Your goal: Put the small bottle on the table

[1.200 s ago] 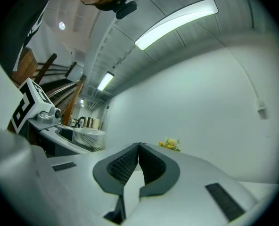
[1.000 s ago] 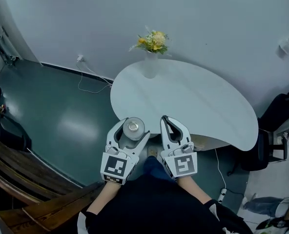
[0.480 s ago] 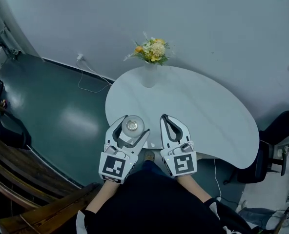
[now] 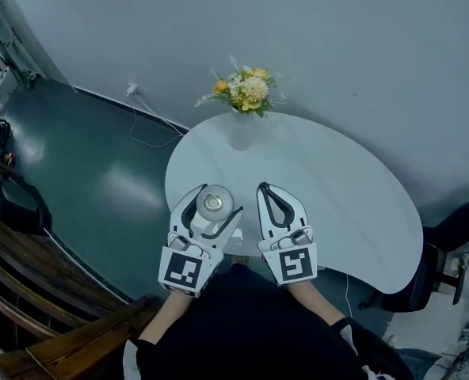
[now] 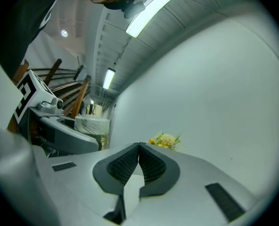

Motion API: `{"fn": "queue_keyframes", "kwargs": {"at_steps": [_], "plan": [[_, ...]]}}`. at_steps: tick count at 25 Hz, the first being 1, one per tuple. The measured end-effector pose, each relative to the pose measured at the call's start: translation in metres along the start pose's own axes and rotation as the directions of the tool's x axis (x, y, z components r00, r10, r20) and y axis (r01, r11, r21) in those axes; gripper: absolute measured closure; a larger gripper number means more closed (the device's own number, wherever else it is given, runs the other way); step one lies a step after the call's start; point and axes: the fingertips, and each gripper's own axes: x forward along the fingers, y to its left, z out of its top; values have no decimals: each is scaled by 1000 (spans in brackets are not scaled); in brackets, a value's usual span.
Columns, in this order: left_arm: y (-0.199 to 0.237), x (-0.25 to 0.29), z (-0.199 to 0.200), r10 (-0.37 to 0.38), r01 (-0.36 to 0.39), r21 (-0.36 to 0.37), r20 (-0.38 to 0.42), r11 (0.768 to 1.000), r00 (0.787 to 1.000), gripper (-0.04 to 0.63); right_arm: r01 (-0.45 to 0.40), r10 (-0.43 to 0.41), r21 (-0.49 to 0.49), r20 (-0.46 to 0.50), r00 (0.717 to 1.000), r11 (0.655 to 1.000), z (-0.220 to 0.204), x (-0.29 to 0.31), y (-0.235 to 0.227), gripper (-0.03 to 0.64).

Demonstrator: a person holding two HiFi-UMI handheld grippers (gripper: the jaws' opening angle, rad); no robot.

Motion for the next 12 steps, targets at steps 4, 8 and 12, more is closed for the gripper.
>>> {"fn": "queue_keyframes", "kwargs": {"at_steps": [4, 8, 12], "plan": [[3, 12, -4, -4, 4, 13, -8, 1000, 1000, 262, -10, 10, 10, 1, 1000, 1000, -5, 8, -3, 594], [7, 22, -9, -12, 12, 11, -16, 1000, 1000, 262, -14, 14, 17, -14, 1000, 1000, -11, 15, -4, 594], [16, 31, -10, -26, 26, 17, -10, 1000, 1000, 262, -4, 4, 23, -31, 1000, 1000, -15, 25, -6, 594]]}}
